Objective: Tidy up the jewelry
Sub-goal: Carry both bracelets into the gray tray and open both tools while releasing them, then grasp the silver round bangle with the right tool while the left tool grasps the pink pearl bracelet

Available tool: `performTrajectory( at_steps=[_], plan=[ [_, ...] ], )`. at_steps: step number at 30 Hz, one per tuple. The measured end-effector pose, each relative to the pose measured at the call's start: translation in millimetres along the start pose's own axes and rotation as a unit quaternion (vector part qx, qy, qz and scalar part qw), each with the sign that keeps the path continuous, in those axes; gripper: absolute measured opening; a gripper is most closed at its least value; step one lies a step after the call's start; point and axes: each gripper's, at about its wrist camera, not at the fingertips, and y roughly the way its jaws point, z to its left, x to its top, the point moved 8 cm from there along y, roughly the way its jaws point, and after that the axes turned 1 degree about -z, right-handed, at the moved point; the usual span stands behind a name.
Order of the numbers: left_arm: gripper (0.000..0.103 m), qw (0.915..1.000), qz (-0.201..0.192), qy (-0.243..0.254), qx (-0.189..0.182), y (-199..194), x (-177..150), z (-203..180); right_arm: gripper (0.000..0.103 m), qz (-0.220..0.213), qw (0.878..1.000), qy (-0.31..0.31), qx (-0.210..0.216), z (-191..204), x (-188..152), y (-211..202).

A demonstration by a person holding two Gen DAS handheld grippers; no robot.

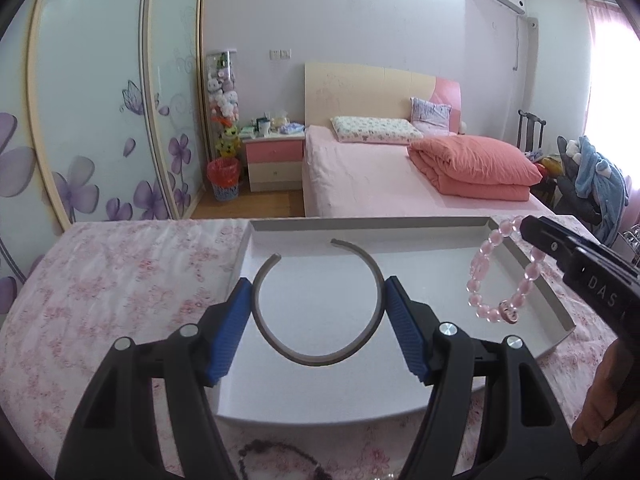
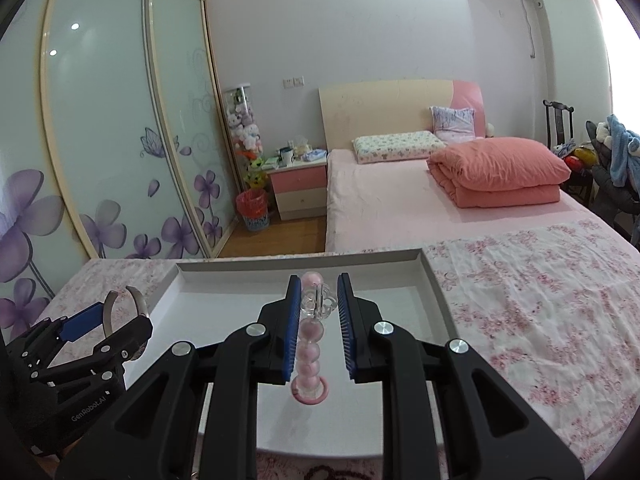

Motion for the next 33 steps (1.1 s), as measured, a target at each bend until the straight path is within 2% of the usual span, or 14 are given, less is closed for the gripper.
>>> performTrajectory(
  at_steps=[6, 10, 11, 12, 14, 18, 27, 33],
  plan=[
    [0.066, 0.9999, 0.017, -0.002, -0.004, 16.2, -1.0, -1.2, 0.02, 0.03, 0.999, 0.008, -0.006, -7.6, -9.1, 16.8],
    [0.066, 0.9997, 0.024, -0.003, -0.006, 23.7, -3.9, -2.0, 0.021, 0.031, 0.999, 0.012, -0.013, -11.9, -10.9, 16.1],
    [0.066, 0.9998, 0.02, -0.001, -0.005, 23.3, -2.9, -1.8, 0.025, 0.032, 0.999, 0.012, -0.015, -13.7, -10.3, 15.5],
    [0.066, 0.9999, 0.017, 0.001, -0.003, 22.6, -1.8, -2.3, 0.034, 0.031, 0.999, 0.012, -0.017, -15.0, -9.8, 14.6],
    [0.067, 0.9999, 0.013, 0.006, -0.005, 21.6, 1.3, -4.1, 0.04, 0.027, 0.999, 0.014, -0.021, -18.0, -8.6, 11.5],
    [0.067, 1.0, 0.009, 0.004, -0.001, 18.4, 4.1, 0.9, 0.04, 0.026, 0.999, 0.016, -0.026, -23.0, -8.9, 5.3],
    [0.069, 0.9999, 0.004, -0.003, 0.016, -12.4, -2.6, 32.5, 0.045, 0.027, 0.999, 0.0, -0.024, -22.0, -19.7, -22.7],
    [0.071, 0.9999, 0.007, 0.005, 0.006, -52.0, -29.2, 45.3, 0.046, 0.04, 0.999, -0.019, -0.012, -13.9, -37.8, -50.5]
  ],
)
